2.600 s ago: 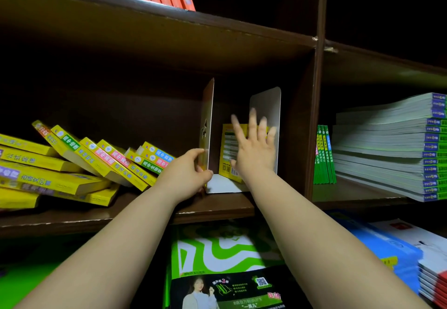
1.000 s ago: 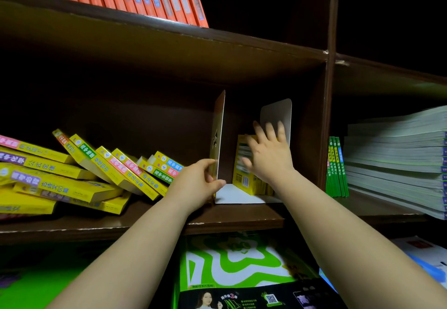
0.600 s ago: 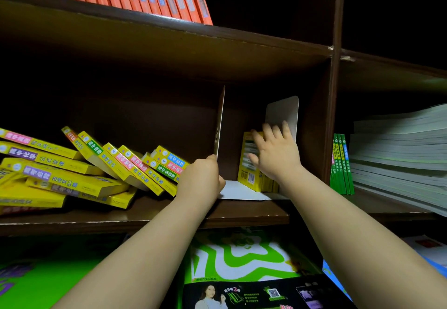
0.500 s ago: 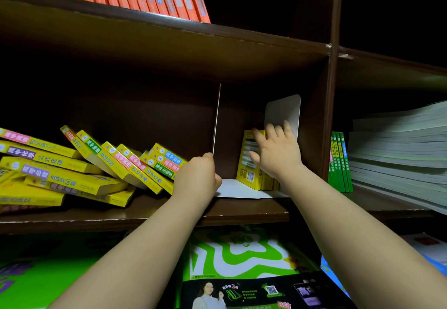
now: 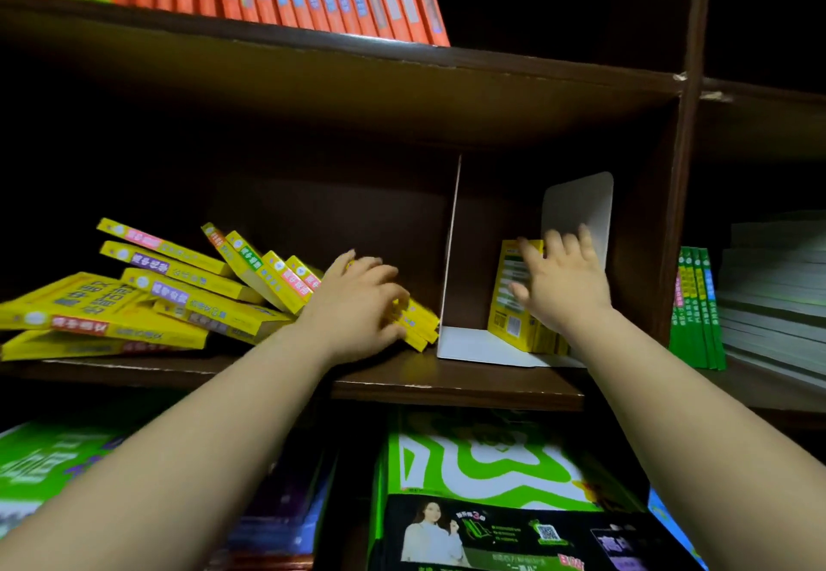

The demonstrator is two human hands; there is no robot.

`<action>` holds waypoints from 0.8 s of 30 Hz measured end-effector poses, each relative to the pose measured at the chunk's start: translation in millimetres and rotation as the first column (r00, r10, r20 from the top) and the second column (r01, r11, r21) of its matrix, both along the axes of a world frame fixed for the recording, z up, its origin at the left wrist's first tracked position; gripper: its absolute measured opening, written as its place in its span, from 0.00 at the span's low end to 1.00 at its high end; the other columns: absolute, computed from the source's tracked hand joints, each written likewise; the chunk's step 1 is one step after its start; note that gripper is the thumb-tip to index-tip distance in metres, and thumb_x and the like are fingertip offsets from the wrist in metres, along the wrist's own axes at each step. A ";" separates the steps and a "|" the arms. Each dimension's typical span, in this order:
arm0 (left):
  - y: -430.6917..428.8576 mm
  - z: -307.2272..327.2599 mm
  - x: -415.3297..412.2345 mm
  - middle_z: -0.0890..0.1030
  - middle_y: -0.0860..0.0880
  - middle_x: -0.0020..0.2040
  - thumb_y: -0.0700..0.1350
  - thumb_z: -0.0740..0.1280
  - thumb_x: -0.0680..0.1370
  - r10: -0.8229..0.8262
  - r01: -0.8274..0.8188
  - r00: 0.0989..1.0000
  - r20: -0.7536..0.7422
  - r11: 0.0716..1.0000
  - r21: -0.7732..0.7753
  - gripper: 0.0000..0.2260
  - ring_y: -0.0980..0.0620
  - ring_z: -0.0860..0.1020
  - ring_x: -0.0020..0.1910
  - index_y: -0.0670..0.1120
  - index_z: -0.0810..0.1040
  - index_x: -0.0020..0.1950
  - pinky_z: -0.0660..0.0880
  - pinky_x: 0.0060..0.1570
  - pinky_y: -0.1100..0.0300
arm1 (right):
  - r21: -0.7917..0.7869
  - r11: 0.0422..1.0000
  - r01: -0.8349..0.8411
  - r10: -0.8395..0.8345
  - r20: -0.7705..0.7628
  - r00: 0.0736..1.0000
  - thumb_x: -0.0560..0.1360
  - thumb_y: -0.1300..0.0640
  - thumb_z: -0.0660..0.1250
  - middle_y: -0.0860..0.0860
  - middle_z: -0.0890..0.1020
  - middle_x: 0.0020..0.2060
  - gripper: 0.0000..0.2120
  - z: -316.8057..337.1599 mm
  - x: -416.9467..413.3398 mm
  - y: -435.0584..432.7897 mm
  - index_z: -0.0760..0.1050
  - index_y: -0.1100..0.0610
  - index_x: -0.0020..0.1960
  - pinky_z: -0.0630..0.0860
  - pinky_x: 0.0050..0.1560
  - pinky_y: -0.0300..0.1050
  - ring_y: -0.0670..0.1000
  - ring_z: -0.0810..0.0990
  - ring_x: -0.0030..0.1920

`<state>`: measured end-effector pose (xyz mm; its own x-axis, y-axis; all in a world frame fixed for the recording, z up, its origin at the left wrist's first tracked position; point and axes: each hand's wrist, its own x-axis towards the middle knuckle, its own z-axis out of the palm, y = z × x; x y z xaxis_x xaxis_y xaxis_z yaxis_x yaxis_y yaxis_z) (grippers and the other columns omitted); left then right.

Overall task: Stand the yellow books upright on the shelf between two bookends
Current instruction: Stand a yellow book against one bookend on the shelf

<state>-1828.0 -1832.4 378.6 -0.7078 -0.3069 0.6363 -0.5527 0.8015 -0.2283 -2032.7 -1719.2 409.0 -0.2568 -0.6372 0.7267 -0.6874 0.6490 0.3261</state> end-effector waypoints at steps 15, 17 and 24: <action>-10.1 10.5 -17.1 0.66 0.51 0.71 0.60 0.56 0.75 0.070 -0.051 0.940 0.334 0.997 -0.064 0.24 0.49 0.61 0.71 0.55 0.60 0.70 0.52 0.70 0.51 | -0.023 1.000 -0.007 0.007 -0.004 1.000 0.76 0.43 0.53 0.60 0.65 0.67 0.29 -1.9 0.5 0.8 0.55 0.55 0.73 0.47 0.73 0.54 0.60 0.63 0.67; -14.6 12.9 -8.8 0.66 0.51 0.72 0.60 0.57 0.75 0.091 -0.069 0.931 0.353 0.995 -0.076 0.24 0.50 0.60 0.72 0.55 0.61 0.70 0.51 0.71 0.51 | -0.018 1.000 -0.001 0.001 -0.003 1.000 0.76 0.42 0.53 0.60 0.64 0.68 0.29 -2.5 1.0 1.5 0.54 0.55 0.73 0.46 0.73 0.54 0.60 0.62 0.68; -14.0 20.3 -5.4 0.68 0.49 0.70 0.63 0.61 0.71 0.095 -0.143 0.945 0.312 0.980 0.136 0.27 0.50 0.60 0.72 0.55 0.66 0.67 0.45 0.72 0.52 | -0.005 1.000 0.005 -0.005 0.018 1.000 0.77 0.41 0.52 0.59 0.59 0.71 0.30 -2.9 3.0 6.1 0.49 0.53 0.74 0.44 0.74 0.53 0.59 0.58 0.71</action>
<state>-1833.4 -1846.4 398.9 -0.8115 -0.4780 0.3362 -0.5704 0.7728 -0.2782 -2029.7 -1713.1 406.2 -0.2730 -0.6324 0.7249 -0.6900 0.6538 0.3106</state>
